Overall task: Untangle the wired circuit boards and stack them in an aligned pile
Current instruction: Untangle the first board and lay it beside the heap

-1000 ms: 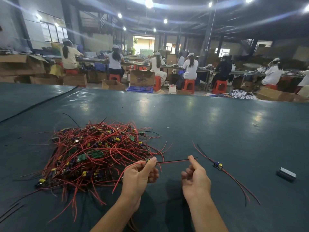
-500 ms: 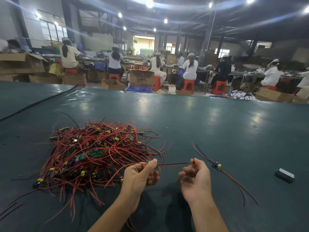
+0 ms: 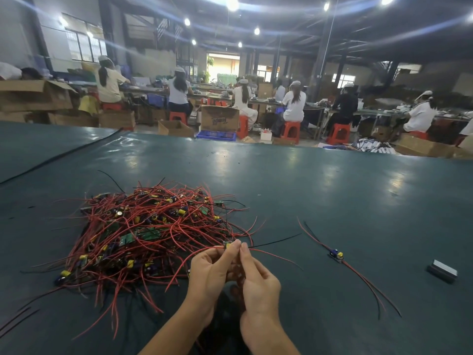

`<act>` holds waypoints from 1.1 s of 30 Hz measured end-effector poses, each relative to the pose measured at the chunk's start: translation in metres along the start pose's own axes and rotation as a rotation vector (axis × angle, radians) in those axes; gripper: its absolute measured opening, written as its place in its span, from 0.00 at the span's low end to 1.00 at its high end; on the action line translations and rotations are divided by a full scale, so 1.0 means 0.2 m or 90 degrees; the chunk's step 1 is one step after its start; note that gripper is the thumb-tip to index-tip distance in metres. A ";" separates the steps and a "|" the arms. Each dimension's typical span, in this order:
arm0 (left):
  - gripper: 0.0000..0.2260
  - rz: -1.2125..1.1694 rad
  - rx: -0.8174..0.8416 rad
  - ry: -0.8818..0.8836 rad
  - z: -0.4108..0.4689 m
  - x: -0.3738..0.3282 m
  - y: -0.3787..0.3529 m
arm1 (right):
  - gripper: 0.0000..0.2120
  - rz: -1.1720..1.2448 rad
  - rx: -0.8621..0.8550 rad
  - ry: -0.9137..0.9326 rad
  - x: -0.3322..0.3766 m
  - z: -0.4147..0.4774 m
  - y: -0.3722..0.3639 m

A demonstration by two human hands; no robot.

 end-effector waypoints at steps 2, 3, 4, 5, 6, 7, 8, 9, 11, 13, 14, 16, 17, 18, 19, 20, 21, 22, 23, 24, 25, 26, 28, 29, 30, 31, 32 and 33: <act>0.20 0.003 0.006 0.001 0.00 0.00 0.00 | 0.08 0.018 -0.016 0.007 0.00 0.01 0.00; 0.20 0.005 0.012 0.002 0.00 0.00 0.00 | 0.08 0.026 -0.023 0.009 0.00 0.01 0.01; 0.20 0.007 0.019 0.001 0.00 0.00 -0.01 | 0.07 0.035 -0.028 0.012 0.00 0.01 0.01; 0.19 0.009 0.026 0.001 -0.01 0.00 -0.01 | 0.07 0.042 -0.034 0.014 0.00 0.01 0.02; 0.19 0.009 0.031 0.001 -0.01 0.00 -0.02 | 0.07 0.047 -0.037 0.017 0.01 0.02 0.02; 0.19 0.008 0.035 0.003 -0.01 -0.01 -0.02 | 0.07 0.049 -0.040 0.019 0.01 0.02 0.02; 0.19 0.007 0.038 0.003 -0.01 -0.01 -0.02 | 0.08 0.047 -0.041 0.020 0.01 0.02 0.03; 0.19 0.006 0.041 0.001 -0.01 -0.01 -0.03 | 0.08 0.043 -0.044 0.019 0.01 0.03 0.03; 0.19 0.003 0.043 -0.003 -0.01 -0.02 -0.03 | 0.08 0.038 -0.051 0.022 0.01 0.04 0.04; 0.15 -0.007 0.043 -0.002 -0.02 -0.02 -0.04 | 0.08 0.047 -0.063 0.024 0.01 0.06 0.05; 0.13 -0.009 0.042 -0.001 -0.02 -0.02 -0.05 | 0.09 0.054 -0.069 0.024 0.01 0.06 0.05; 0.10 -0.006 0.035 -0.004 -0.02 -0.03 -0.05 | 0.10 0.067 -0.088 0.026 0.02 0.08 0.07; 0.11 -0.005 0.028 -0.007 -0.02 -0.03 -0.05 | 0.12 0.076 -0.101 0.025 0.03 0.09 0.08; 0.12 -0.006 0.023 -0.010 -0.02 -0.03 -0.05 | 0.13 0.084 -0.117 0.021 0.05 0.10 0.09; 0.12 -0.008 0.022 -0.012 -0.02 -0.04 -0.05 | 0.15 0.089 -0.136 0.014 0.06 0.11 0.11; 0.12 -0.009 0.021 -0.012 -0.02 -0.04 -0.05 | 0.15 0.095 -0.152 0.007 0.07 0.12 0.13; 0.12 -0.011 0.019 -0.014 -0.02 -0.05 -0.05 | 0.14 0.100 -0.164 0.002 0.08 0.13 0.14; 0.12 -0.014 0.017 -0.015 -0.02 -0.05 -0.05 | 0.13 0.104 -0.173 0.000 0.09 0.14 0.16; 0.11 -0.017 0.016 -0.016 -0.02 -0.05 -0.05 | 0.12 0.107 -0.182 0.001 0.10 0.15 0.17; 0.11 -0.020 0.015 -0.016 -0.02 -0.05 -0.05 | 0.11 0.112 -0.188 0.003 0.12 0.16 0.18; 0.11 -0.021 0.015 -0.017 -0.02 -0.06 -0.05 | 0.11 0.117 -0.194 0.005 0.14 0.18 0.19; 0.12 -0.019 0.017 -0.018 -0.02 -0.06 -0.04 | 0.11 0.123 -0.201 0.006 0.16 0.19 0.21; 0.13 -0.012 0.023 -0.019 -0.03 -0.06 -0.05 | 0.09 0.139 -0.214 0.006 0.19 0.21 0.24; 0.13 -0.012 0.026 -0.019 -0.03 -0.07 -0.05 | 0.09 0.149 -0.218 0.008 0.20 0.21 0.26; 0.14 -0.013 0.030 -0.019 -0.04 -0.07 -0.05 | 0.08 0.158 -0.221 0.012 0.21 0.22 0.28; 0.14 -0.015 0.032 -0.017 -0.04 -0.07 -0.06 | 0.08 0.166 -0.224 0.015 0.22 0.23 0.30; 0.13 -0.018 0.034 -0.013 -0.05 -0.08 -0.06 | 0.07 0.173 -0.228 0.016 0.23 0.24 0.31; 0.13 -0.022 0.034 -0.008 -0.05 -0.08 -0.05 | 0.07 0.178 -0.230 0.017 0.24 0.24 0.33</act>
Point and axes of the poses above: each hand's wrist, its own z-axis towards the middle knuckle, its own y-axis out of the back of the hand, x = y × z, the point moved 5 cm from there along z, towards the middle knuckle, and after that the axes turned 5 degrees about z, right-handed, at the moved point
